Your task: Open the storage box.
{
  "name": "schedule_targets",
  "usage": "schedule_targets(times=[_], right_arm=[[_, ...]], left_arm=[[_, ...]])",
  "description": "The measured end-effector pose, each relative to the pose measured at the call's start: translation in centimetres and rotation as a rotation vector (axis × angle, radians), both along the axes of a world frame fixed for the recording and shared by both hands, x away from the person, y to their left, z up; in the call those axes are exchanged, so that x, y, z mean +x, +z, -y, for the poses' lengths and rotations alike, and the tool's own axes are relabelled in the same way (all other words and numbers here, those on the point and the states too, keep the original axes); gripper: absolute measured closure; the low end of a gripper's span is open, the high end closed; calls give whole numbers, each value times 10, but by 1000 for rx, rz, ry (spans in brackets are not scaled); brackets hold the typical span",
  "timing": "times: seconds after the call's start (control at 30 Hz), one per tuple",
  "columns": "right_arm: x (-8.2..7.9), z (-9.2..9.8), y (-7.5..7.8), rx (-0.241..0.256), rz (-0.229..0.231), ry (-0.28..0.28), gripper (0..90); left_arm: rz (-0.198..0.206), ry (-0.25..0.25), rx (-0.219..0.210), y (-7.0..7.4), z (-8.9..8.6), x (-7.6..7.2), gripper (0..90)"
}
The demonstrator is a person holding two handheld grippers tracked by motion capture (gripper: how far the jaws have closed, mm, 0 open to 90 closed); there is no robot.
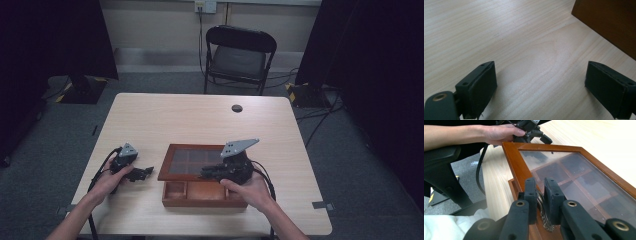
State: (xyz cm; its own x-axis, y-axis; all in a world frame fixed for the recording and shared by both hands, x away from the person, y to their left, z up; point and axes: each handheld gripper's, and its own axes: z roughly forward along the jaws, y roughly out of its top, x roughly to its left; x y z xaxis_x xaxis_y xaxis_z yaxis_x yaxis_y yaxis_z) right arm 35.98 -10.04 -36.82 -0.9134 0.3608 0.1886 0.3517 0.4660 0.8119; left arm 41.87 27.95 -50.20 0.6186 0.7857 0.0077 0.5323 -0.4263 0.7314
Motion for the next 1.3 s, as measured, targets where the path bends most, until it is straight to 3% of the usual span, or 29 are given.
schedule_targets(times=[1.3], right_arm=[[15,0,22,18,14,-6,819]], left_arm=[[1,4,-7,0,0,0,98]])
